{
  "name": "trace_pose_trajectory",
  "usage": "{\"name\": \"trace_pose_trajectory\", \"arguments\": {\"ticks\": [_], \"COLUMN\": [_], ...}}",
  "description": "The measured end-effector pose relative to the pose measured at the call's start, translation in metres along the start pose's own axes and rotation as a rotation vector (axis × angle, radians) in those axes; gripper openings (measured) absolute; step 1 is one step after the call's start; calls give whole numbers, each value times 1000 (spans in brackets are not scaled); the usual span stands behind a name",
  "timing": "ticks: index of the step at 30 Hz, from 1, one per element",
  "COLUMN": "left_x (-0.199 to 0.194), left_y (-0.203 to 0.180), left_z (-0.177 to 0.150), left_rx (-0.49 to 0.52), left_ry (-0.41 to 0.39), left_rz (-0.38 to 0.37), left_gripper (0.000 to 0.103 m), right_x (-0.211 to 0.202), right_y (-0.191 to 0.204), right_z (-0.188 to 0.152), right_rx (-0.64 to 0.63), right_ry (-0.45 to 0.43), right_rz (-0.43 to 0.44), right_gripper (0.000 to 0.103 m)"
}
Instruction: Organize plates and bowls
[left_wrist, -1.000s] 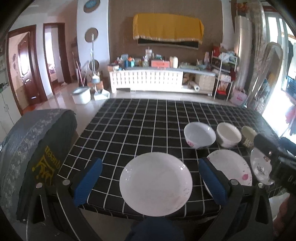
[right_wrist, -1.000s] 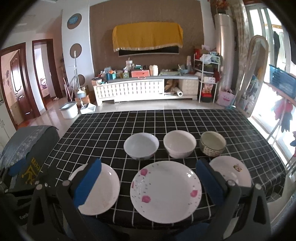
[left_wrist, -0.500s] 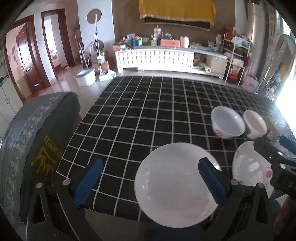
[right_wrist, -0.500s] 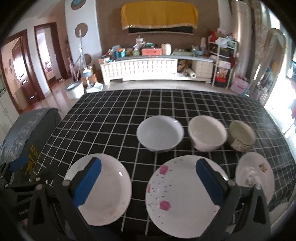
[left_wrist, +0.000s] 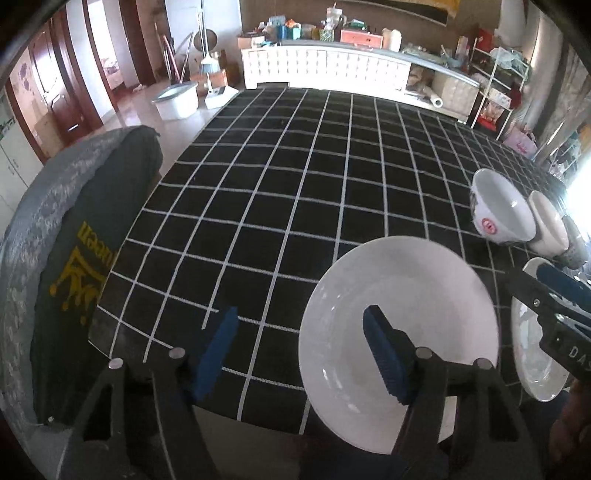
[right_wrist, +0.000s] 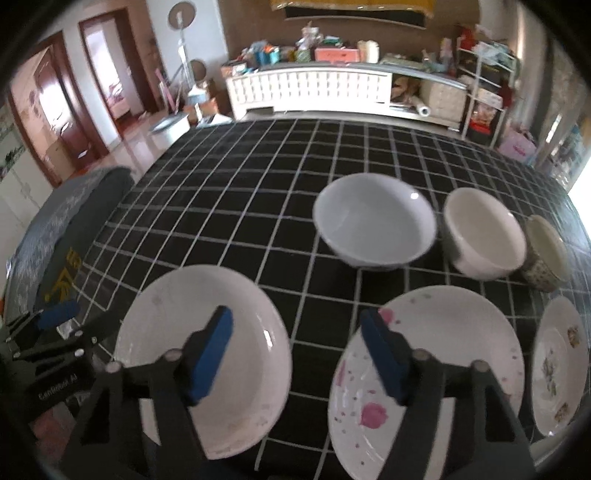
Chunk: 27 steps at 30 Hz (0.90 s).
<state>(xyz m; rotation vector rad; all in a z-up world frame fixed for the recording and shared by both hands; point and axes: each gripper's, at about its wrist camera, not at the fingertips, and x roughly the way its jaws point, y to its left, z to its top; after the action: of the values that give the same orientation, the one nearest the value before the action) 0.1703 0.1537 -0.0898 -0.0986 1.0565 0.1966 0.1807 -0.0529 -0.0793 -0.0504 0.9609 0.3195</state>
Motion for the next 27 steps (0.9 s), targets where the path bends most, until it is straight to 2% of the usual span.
{"name": "trace_pose_trajectory", "arguments": {"ticks": [2, 7, 9, 13, 15, 18, 20, 27], "left_x": [8, 26, 31, 38, 39, 39, 41, 40], "left_y": [2, 9, 9, 7, 5, 0, -2, -5], "left_z": [-1, -5, -6, -9, -9, -9, -10, -8], "left_rx": [-4, -34, -36, -40, -31, -13, -4, 15], "left_ry": [24, 90, 110, 138, 142, 153, 155, 159], "left_rz": [12, -18, -24, -45, -53, -72, -72, -68], "left_gripper": [66, 46, 31, 26, 19, 9, 9, 9], "right_x": [8, 28, 33, 44, 46, 51, 51, 46], "right_y": [7, 10, 8, 4, 2, -2, -1, 0], "right_z": [2, -1, -4, -12, -15, -21, -25, -27], "right_rx": [-42, -54, -53, -42, -29, 4, 10, 0], "right_ry": [16, 70, 91, 135, 149, 171, 171, 159], "right_rz": [5, -3, -3, 2, 8, 30, 46, 20], "right_gripper": [67, 56, 50, 39, 31, 26, 25, 23]}}
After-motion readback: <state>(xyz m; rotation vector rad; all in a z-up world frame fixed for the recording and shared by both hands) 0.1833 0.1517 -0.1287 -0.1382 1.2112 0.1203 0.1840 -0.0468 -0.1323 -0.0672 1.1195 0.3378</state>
